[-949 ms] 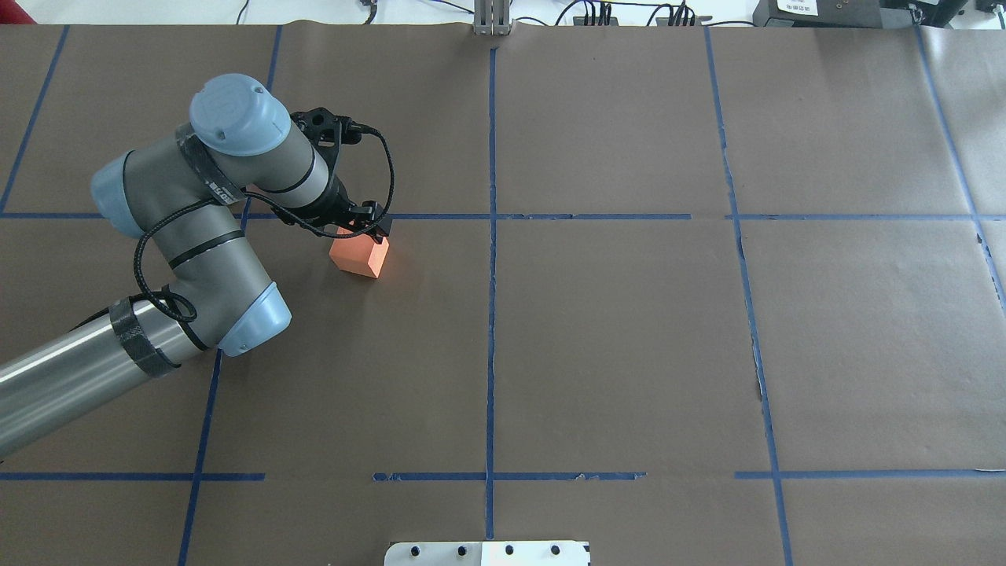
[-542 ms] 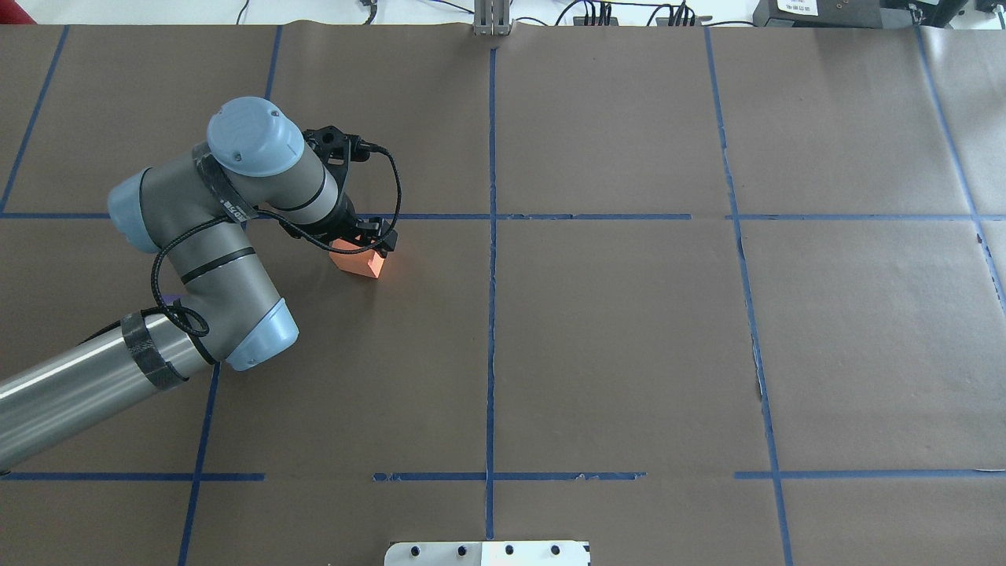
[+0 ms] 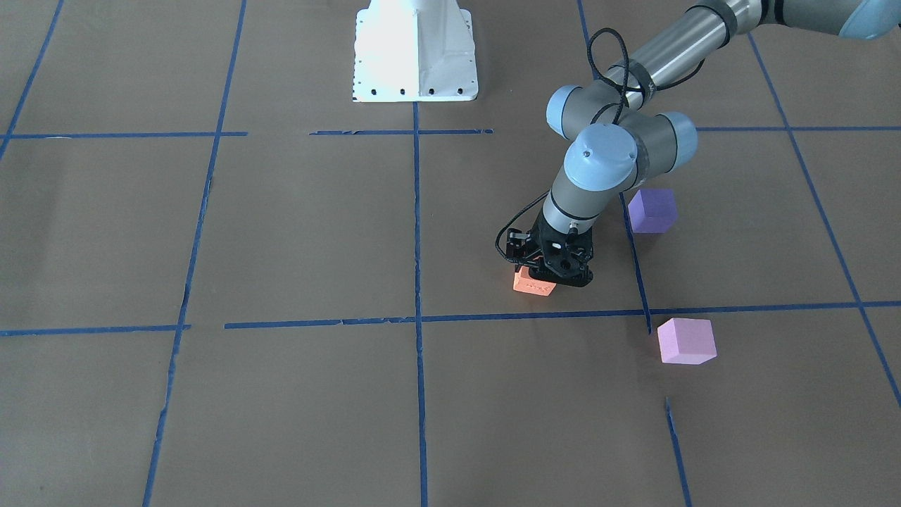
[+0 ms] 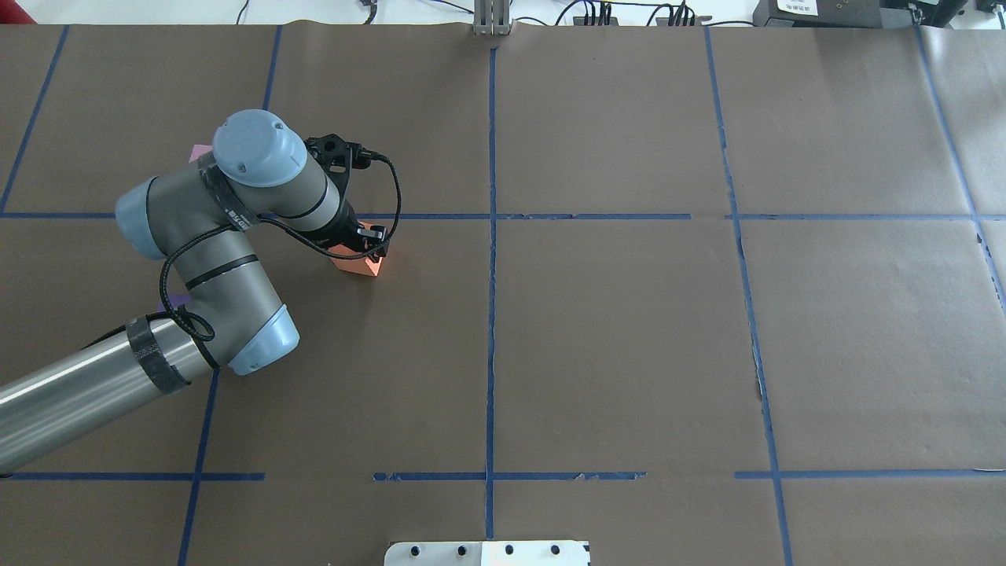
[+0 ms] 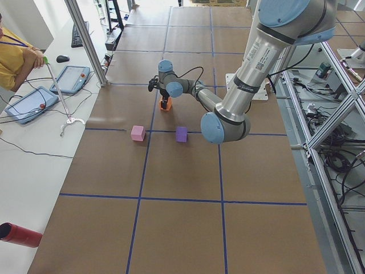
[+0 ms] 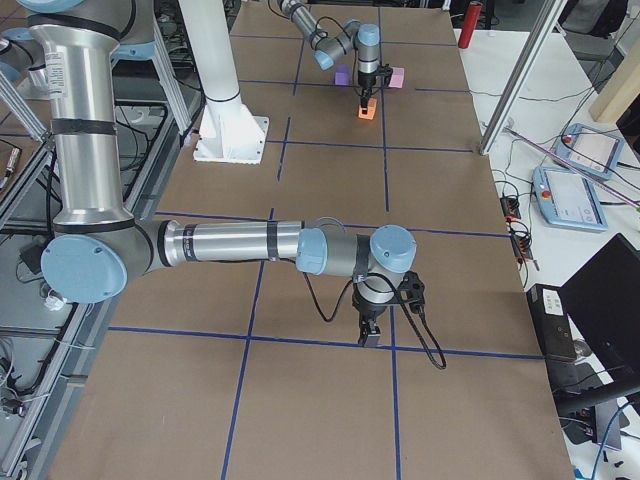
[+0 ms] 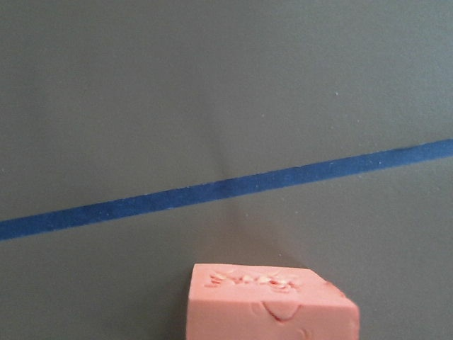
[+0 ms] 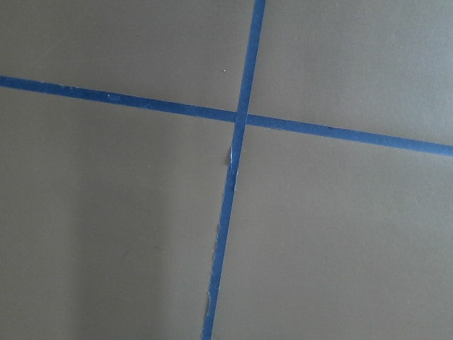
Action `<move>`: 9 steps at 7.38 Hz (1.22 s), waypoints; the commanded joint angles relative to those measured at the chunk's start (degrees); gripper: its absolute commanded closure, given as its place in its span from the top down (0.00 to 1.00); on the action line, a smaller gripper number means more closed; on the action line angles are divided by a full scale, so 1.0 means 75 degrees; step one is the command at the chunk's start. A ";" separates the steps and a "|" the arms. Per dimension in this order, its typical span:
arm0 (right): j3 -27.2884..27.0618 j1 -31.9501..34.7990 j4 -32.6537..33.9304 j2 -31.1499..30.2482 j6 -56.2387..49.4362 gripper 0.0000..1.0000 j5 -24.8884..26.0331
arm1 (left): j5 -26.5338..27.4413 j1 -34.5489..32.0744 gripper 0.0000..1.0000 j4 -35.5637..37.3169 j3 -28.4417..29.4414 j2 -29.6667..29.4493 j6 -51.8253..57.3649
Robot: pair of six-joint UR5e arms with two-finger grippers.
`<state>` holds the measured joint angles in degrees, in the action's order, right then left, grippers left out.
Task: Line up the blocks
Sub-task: 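Carry the orange cube with the left gripper toward the pink cube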
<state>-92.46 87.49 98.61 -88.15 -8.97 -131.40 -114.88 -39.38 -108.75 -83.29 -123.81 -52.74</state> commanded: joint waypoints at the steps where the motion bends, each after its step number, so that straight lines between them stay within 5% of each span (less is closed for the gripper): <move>1: 0.0000 -0.0005 0.0000 0.0000 0.0000 1.00 0.0000 | -0.0069 -0.0302 0.37 0.0074 -0.0307 0.0275 0.0000; 5: 0.0000 -0.0005 0.0000 0.0000 0.0000 1.00 0.0000 | -0.1065 -0.1850 0.36 0.0203 -0.0895 0.2101 0.0162; 9: 0.0000 -0.0005 0.0000 0.0000 0.0000 1.00 0.0000 | -0.1066 -0.1828 0.38 0.0098 -0.0708 0.2164 0.0247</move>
<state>-92.46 87.45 98.61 -88.17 -8.97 -131.40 -122.83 -53.24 -107.93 -88.90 -107.36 -50.79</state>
